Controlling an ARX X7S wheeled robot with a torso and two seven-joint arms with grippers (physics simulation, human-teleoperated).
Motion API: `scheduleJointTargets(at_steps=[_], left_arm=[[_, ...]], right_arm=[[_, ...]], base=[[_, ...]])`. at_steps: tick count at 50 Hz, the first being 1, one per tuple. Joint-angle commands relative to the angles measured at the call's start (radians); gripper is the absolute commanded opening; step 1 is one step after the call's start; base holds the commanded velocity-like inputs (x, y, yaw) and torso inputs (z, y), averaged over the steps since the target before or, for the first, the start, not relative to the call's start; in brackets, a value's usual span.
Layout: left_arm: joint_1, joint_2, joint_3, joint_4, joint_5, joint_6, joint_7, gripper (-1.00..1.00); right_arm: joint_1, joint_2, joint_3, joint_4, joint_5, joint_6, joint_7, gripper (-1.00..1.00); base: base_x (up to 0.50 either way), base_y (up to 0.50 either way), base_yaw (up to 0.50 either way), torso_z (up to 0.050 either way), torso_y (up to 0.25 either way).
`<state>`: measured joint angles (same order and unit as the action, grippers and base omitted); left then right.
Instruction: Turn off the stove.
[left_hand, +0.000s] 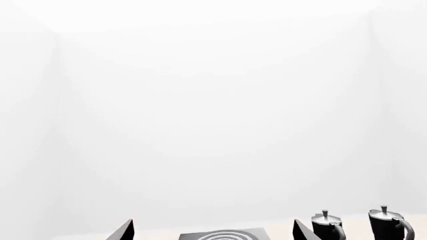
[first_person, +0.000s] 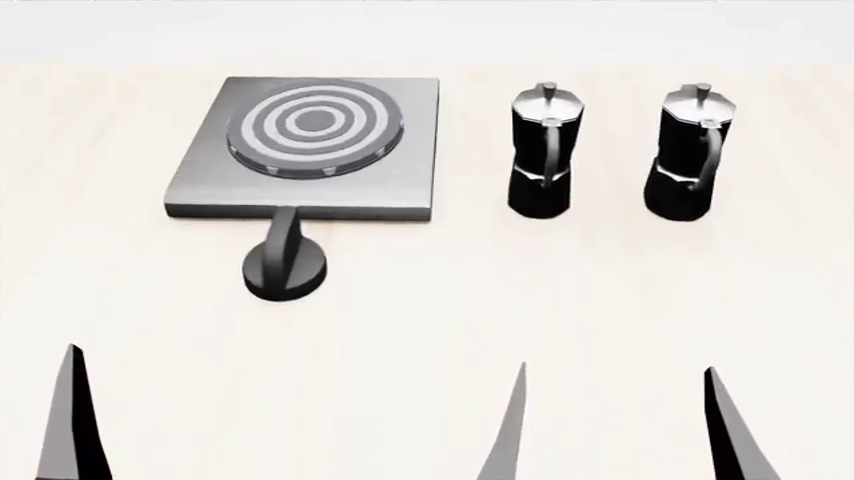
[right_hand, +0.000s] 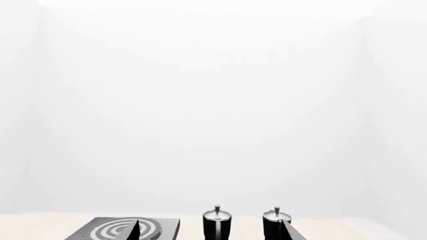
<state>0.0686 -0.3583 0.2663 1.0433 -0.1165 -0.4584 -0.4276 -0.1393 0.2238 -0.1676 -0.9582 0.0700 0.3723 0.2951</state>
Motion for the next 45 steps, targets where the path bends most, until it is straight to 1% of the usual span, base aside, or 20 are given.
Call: scheduleJointTargets(at_steps=[1, 28, 45], left_arm=[[-0.011, -0.046, 0.032, -0.003, -0.031, 0.007, -0.058, 1.0], [-0.027, -0.075, 0.051, -0.011, -0.054, 0.012, -0.098, 1.0], [-0.03, -0.09, 0.064, -0.015, -0.063, 0.016, -0.118, 1.0]], right_arm=[[0.002, 0.011, 0.0, 0.004, 0.023, -0.003, 0.011, 1.0], [0.008, 0.037, -0.013, 0.009, 0.04, -0.015, 0.037, 1.0], [0.013, 0.049, -0.02, 0.008, 0.048, -0.009, 0.056, 1.0]], base=[[0.43, 0.0, 0.0, 0.0, 0.0], [0.43, 0.0, 0.0, 0.0, 0.0], [0.32, 0.0, 0.0, 0.0, 0.001]])
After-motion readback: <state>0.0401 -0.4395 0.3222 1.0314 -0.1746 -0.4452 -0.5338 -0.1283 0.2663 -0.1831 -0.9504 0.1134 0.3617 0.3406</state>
